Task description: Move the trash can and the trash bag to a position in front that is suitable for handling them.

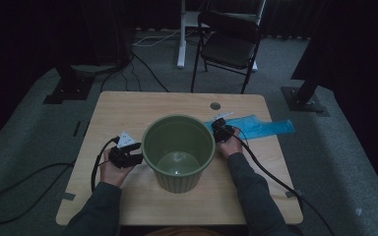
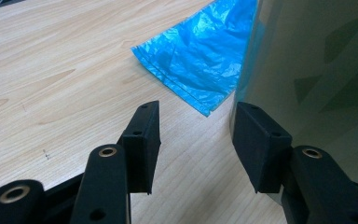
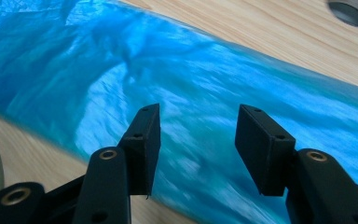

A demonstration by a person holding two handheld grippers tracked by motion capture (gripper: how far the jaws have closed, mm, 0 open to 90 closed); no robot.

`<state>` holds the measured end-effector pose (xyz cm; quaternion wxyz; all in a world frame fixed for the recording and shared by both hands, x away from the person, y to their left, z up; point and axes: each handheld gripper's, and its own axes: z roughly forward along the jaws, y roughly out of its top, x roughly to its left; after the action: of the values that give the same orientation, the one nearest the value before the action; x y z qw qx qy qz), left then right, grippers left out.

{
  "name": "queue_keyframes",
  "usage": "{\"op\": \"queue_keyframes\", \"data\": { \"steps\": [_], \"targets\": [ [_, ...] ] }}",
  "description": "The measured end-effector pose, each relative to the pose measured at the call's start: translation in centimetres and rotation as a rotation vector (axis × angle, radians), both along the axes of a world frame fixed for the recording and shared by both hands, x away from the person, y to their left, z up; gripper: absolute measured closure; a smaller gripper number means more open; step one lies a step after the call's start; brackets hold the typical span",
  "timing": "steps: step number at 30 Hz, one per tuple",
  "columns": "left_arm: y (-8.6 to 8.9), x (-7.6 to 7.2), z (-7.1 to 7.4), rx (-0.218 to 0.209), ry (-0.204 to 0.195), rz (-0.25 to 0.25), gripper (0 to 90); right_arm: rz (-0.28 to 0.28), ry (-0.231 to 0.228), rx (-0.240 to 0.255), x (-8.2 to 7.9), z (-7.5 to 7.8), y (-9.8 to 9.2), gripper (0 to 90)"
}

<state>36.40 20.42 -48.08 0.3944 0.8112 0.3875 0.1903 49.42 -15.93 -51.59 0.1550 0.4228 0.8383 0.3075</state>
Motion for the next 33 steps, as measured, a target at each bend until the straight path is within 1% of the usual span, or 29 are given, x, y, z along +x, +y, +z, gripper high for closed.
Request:
{"op": "queue_keyframes", "data": {
  "steps": [1, 2, 3, 4, 5, 7, 8, 9, 10, 11, 12, 13, 14, 15, 16, 17, 20, 21, 22, 23, 25, 26, 30, 33],
  "targets": [
    [0.0, 0.0, 0.0, 0.000, 0.000, 0.000, 51.4, 0.000, 0.000, 0.000, 0.0, 0.0, 0.0, 49.8],
    [0.0, 0.0, 0.0, -0.002, -0.002, 0.002, 51.4, -0.003, 0.002, -0.006, 0.1, -0.1, 0.4, 49.6],
    [0.1, 0.0, 0.0, -0.003, -0.001, 0.001, 51.4, 0.000, 0.000, -0.007, 0.2, -0.3, 1.3, 48.8],
    [0.1, 0.0, 0.0, -0.004, -0.001, 0.001, 51.5, 0.004, 0.004, -0.002, 0.2, -0.4, 1.5, 48.8],
    [0.0, 0.0, 0.0, -0.004, -0.001, 0.001, 51.5, 0.004, 0.008, -0.009, 0.2, -0.5, 1.7, 48.8],
    [0.0, 0.0, 0.0, -0.004, -0.001, 0.001, 51.5, 0.006, 0.010, -0.019, 0.3, -0.7, 1.9, 49.1],
    [0.0, 0.0, 0.0, -0.001, 0.000, 0.000, 51.5, 0.004, 0.018, -0.033, 0.3, -1.1, 2.1, 49.0],
    [0.0, 0.0, 0.0, -0.001, 0.000, -0.001, 51.5, 0.005, 0.022, -0.044, 0.3, -1.3, 2.1, 48.2],
    [0.0, 0.0, 0.0, -0.002, 0.000, 0.000, 51.5, 0.005, 0.022, -0.044, 0.3, -1.3, 2.1, 48.2],
    [0.0, 0.0, 0.0, -0.003, 0.000, 0.000, 51.5, -0.002, 0.019, -0.024, 0.3, -1.4, 1.9, 50.0],
    [0.0, 0.0, 0.0, -0.003, 0.002, 0.000, 51.5, -0.001, 0.021, -0.017, 0.3, -1.4, 1.9, 50.3],
    [-0.1, 0.0, 0.0, -0.003, 0.004, 0.001, 51.4, -0.002, 0.023, -0.016, 0.3, -1.4, 1.9, 52.8],
    [-0.1, 0.0, 0.0, -0.003, 0.003, 0.000, 51.5, 0.002, 0.024, -0.017, 0.3, -1.4, 1.8, 58.0],
    [-0.1, 0.0, 0.0, -0.003, 0.003, 0.000, 51.5, 0.002, 0.024, -0.017, 0.3, -1.4, 1.8, 58.0],
    [0.0, 0.0, 0.0, -0.001, 0.002, -0.001, 51.5, 0.006, 0.036, -0.024, 0.4, -1.2, 1.6, 68.6],
    [0.0, 0.0, 0.0, -0.001, 0.002, -0.001, 51.5, 0.002, 0.042, -0.027, 0.5, -1.1, 1.4, 72.9],
    [0.1, 0.0, 0.0, -0.009, 0.003, 0.001, 51.5, 0.000, 0.059, -0.037, 0.6, -1.0, 0.6, 83.5],
    [0.1, 0.0, 0.0, -0.009, 0.003, 0.001, 51.5, 0.000, 0.059, -0.037, 0.6, -1.0, 0.6, 83.5],
    [0.2, 0.0, 0.0, -0.012, 0.003, 0.002, 51.5, 0.003, 0.075, -0.035, 0.6, -0.9, -0.3, 87.4],
    [0.2, 0.0, 0.0, -0.012, 0.003, 0.002, 51.4, 0.003, 0.075, -0.035, 0.6, -0.9, -0.3, 87.4],
    [0.2, 0.0, 0.0, -0.014, 0.004, 0.004, 51.5, 0.002, 0.090, -0.032, 0.5, -0.8, -1.4, 88.8],
    [0.2, 0.1, 0.0, -0.013, 0.004, 0.003, 51.5, 0.009, 0.100, -0.039, 0.3, -0.7, -2.3, 89.1],
    [0.0, 0.1, -0.1, -0.012, 0.008, 0.003, 51.5, 0.035, 0.109, -0.077, -0.4, -0.6, -4.2, 89.3],
    [0.0, 0.1, -0.1, -0.011, 0.005, 0.002, 51.4, 0.061, 0.102, -0.112, -1.1, -0.5, -5.3, 89.3]
  ]
}}
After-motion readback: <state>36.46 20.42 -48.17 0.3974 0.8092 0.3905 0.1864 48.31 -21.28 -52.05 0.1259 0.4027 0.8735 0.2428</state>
